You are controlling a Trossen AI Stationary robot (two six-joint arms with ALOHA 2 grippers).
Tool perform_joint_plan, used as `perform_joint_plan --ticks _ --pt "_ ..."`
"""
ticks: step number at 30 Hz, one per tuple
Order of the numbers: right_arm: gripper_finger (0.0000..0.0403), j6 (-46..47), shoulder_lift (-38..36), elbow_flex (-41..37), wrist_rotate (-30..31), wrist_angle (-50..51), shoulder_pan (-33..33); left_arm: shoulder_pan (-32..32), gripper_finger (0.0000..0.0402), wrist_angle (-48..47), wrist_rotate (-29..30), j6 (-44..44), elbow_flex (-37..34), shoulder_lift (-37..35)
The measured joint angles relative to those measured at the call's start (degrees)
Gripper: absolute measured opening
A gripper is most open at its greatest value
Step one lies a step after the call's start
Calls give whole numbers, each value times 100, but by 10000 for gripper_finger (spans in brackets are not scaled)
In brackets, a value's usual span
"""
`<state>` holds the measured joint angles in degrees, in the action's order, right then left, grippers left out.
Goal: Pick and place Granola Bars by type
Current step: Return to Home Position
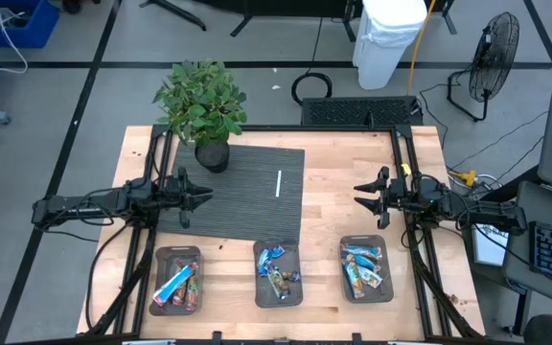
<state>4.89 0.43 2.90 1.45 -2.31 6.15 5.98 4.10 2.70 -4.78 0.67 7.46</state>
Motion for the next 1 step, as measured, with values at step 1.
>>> perform_joint_plan --ticks 1 --pt "151 2 0 2 0 0 2 0 90 0 0 0 0 0"
